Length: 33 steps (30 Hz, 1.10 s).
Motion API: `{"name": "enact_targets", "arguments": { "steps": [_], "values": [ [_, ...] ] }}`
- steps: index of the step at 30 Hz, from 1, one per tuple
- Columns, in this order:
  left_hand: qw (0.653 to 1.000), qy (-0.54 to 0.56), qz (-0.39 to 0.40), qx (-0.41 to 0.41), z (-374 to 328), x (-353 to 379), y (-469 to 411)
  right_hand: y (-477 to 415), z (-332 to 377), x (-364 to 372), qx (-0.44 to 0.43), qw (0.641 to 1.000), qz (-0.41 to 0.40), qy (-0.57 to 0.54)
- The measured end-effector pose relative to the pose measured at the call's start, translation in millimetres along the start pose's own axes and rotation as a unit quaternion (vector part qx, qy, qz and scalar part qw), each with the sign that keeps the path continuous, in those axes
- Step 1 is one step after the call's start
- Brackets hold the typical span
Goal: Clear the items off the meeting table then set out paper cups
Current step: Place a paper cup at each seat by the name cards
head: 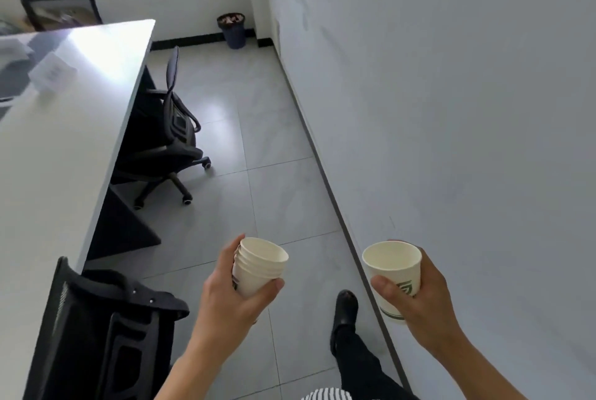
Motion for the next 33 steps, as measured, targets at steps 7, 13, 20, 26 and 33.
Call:
{"name": "enact_targets", "arguments": {
  "steps": [7, 13, 20, 26, 33],
  "values": [
    [0.997, -0.004, -0.068, -0.044, -2, -15, -149, -191, 5, 60, -0.007, 0.997, 0.07, -0.031],
    [0.985, -0.001, -0.155, -0.074, -3, -59, -242, -337, 46, 142, -0.036, 0.982, 0.183, -0.016],
    [0.955, 0.024, -0.259, -0.14, 46, -113, -295, -431, 73, 268, -0.061, 0.954, 0.294, -0.007],
    [0.932, 0.048, -0.331, -0.142, 75, -194, -357, -481, 112, 384, -0.083, 0.93, 0.357, -0.015],
    [0.889, 0.047, -0.425, -0.165, 94, -292, -391, -520, 159, 521, -0.094, 0.887, 0.452, -0.015]
  ]
}}
Point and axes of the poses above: each hand's wrist, its own y-axis away from the middle knuckle, its own x-axis out of the palm, z = x × y, the point moved 10 cm from there along -y, towards the middle knuckle, and after that the axes turned 3 degrees about -y, right-handed, at the moved point
